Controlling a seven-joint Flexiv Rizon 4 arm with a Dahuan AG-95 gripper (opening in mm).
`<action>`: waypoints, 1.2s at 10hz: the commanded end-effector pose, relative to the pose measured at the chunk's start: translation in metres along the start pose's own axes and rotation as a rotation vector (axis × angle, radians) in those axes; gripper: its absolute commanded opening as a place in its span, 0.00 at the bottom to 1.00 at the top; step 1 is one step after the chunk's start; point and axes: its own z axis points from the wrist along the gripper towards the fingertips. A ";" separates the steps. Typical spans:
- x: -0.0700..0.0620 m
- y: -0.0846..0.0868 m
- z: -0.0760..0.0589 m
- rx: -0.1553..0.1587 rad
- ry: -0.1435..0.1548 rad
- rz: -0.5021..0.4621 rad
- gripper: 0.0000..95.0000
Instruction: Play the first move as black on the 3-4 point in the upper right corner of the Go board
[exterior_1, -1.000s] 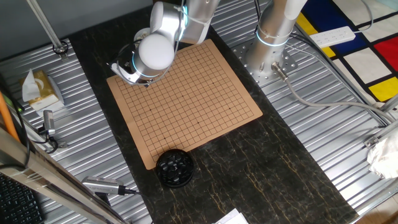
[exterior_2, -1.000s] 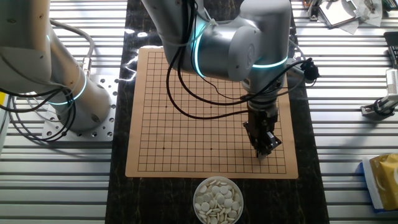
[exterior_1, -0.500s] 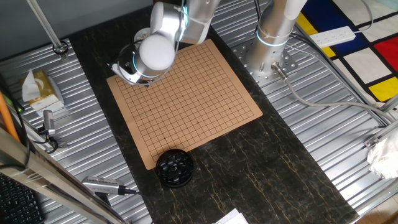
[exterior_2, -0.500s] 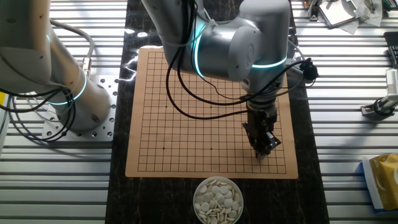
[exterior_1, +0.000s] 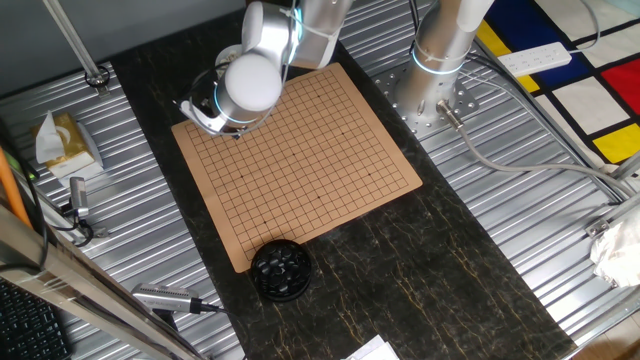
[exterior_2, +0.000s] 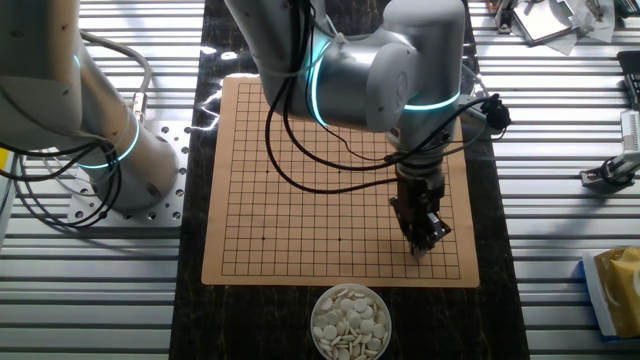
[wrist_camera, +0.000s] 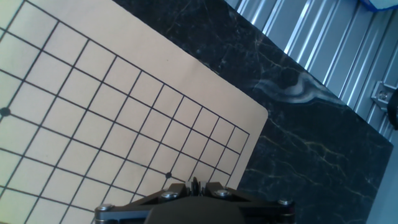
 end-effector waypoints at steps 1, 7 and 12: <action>0.000 0.000 0.001 -0.001 0.000 0.000 0.00; 0.000 0.000 0.003 -0.012 -0.006 0.001 0.00; 0.001 0.000 0.003 -0.013 -0.007 -0.007 0.00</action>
